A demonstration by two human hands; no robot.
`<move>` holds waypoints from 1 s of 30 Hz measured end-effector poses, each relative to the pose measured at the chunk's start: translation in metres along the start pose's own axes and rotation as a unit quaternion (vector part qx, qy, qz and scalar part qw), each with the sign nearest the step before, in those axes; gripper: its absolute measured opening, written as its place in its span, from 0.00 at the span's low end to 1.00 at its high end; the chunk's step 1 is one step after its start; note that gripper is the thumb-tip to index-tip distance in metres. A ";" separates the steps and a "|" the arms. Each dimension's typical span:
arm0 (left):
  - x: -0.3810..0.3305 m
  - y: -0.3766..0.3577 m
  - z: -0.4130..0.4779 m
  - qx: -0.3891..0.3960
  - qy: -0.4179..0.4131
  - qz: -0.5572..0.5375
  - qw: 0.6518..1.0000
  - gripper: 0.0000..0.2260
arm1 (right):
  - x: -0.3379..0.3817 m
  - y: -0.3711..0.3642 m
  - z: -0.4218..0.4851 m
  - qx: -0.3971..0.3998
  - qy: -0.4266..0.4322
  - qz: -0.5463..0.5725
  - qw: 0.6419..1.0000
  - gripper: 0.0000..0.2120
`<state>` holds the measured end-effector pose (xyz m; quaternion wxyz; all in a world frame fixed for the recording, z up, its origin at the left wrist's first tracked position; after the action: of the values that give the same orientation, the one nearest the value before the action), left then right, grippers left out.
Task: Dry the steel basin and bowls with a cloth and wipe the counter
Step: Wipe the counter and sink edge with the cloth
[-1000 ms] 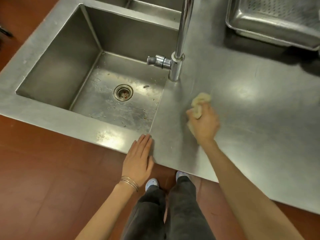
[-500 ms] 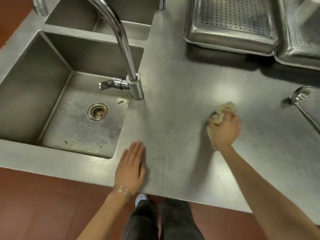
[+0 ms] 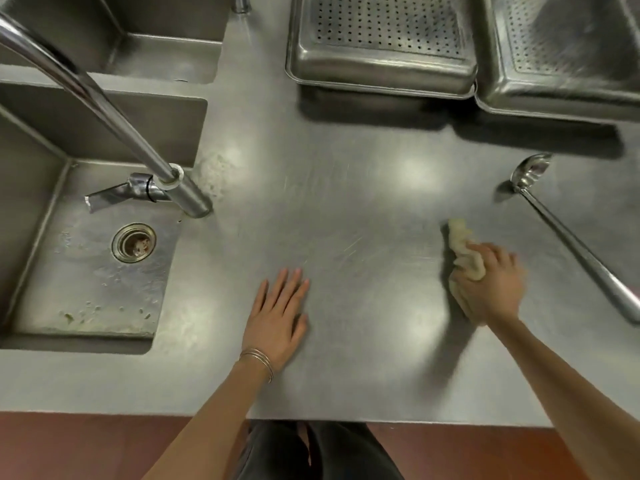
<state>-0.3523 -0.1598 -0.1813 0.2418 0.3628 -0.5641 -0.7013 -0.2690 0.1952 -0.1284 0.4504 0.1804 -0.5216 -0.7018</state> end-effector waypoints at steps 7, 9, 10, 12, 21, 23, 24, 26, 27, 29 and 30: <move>-0.002 0.005 0.002 0.007 0.008 -0.003 1.000 0.25 | 0.082 -0.004 -0.070 0.006 -0.022 0.082 0.996 0.21; -0.002 0.005 0.003 0.006 0.006 0.002 1.000 0.25 | 0.120 0.004 -0.117 0.050 0.056 0.133 0.988 0.22; -0.002 0.005 0.004 0.006 0.002 0.000 1.000 0.25 | 0.132 0.010 -0.140 0.069 0.137 0.153 0.976 0.25; 0.000 0.007 0.003 0.009 -0.010 -0.009 1.000 0.24 | 0.123 0.020 -0.163 0.091 0.324 0.174 0.925 0.28; 0.040 0.037 -0.110 -0.008 0.059 -0.027 0.998 0.24 | 0.120 -0.014 -0.101 0.015 -0.070 0.096 0.993 0.21; 0.050 0.041 -0.127 0.004 0.063 -0.025 0.998 0.24 | 0.171 -0.024 -0.102 0.030 -0.043 0.117 0.992 0.21; 0.056 0.043 -0.134 0.009 0.067 -0.022 0.997 0.24 | 0.200 -0.027 -0.104 0.033 -0.016 0.129 0.991 0.20; 0.069 0.049 -0.144 0.004 0.093 -0.015 0.996 0.24 | 0.258 -0.031 -0.115 0.041 0.040 0.156 0.986 0.19; 0.077 0.052 -0.149 -0.002 0.112 -0.012 0.994 0.24 | 0.281 -0.033 -0.128 0.052 0.070 0.172 0.981 0.19; 0.091 0.058 -0.156 -0.008 0.133 -0.012 0.991 0.23 | 0.304 -0.027 -0.165 0.083 0.155 0.201 0.964 0.22; 0.096 0.060 -0.159 -0.009 0.131 -0.015 0.991 0.23 | 0.301 -0.022 -0.184 0.101 0.209 0.221 0.947 0.25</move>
<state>-0.2924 -0.3444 -0.1619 0.3066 0.4578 -0.5156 -0.6562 -0.3051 -0.1554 -0.1550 0.6722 0.2479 -0.5107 -0.4753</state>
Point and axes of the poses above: each hand's wrist, its own z-axis towards the middle knuckle, its own y-axis out of the back of the hand, x = y × z, the point moved 4 cm from there along z, towards the middle knuckle, and after that the axes turned 13 degrees about -x, right-handed, at the moved point
